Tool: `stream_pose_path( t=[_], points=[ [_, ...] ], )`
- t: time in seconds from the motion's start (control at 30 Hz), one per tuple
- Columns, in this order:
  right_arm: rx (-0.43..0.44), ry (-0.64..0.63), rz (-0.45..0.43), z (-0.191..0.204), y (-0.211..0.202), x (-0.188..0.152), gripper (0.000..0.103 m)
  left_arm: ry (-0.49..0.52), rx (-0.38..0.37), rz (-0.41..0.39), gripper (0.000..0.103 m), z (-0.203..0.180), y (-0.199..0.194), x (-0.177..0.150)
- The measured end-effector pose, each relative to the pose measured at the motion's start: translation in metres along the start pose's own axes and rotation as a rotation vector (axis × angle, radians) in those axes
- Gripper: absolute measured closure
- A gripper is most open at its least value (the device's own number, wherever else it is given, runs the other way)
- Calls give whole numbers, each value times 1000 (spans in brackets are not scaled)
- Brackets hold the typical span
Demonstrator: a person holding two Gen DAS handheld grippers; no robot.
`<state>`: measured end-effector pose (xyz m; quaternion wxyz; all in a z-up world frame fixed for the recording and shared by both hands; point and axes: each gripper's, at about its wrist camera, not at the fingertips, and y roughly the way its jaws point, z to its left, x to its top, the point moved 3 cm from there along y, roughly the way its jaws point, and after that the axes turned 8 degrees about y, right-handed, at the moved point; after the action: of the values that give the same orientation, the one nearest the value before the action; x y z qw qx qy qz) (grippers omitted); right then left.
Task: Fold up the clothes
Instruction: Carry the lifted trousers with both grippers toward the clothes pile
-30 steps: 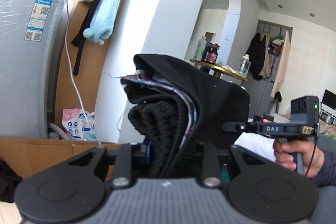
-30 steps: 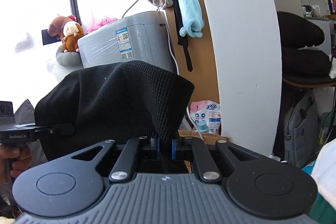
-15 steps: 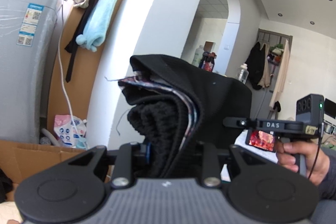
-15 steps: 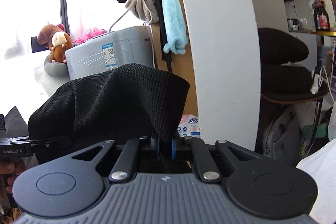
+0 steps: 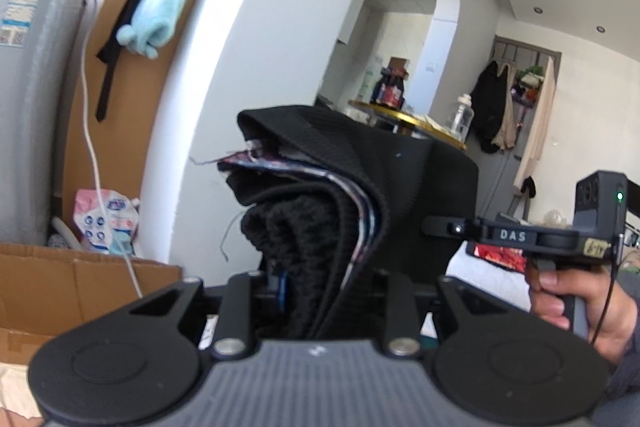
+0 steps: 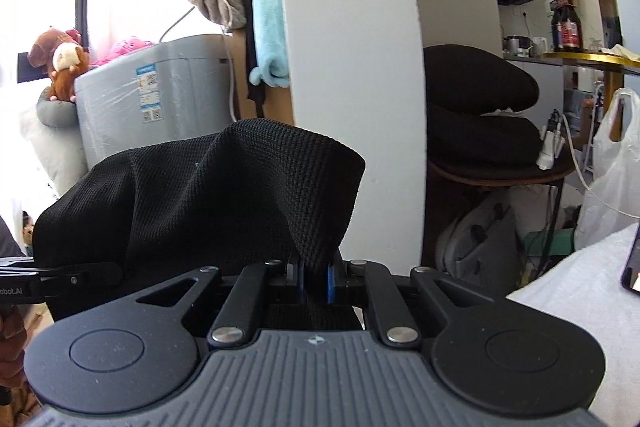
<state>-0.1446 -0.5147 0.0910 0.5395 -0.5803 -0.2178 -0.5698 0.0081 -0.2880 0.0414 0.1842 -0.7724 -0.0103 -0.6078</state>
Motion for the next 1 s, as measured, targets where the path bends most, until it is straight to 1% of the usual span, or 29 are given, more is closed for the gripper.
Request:
stream_pose_path(
  t=[0.23,0.43,0.5,0.6,0.87,1.0],
  points=[
    [-60,-82,9,-19,10,-13,93,-68,3,18,73,-1,33,-27],
    [-72,-118,19,-36,19,-17,93,-86,-2,47,73,-4,56,-42],
    [-70,-114,24,-41,21,-17,93,-106,-5,46,73,-3,63,-48],
    [-75,-114,36,-46,23,-19,93,-109,-3,58,73,-4,73,-55],
    [-88,-141,96,-62,45,-34,93,-119,5,101,73,0,91,-74],
    [-98,-172,120,-66,61,-43,93,-152,18,115,73,2,104,-89]
  ],
)
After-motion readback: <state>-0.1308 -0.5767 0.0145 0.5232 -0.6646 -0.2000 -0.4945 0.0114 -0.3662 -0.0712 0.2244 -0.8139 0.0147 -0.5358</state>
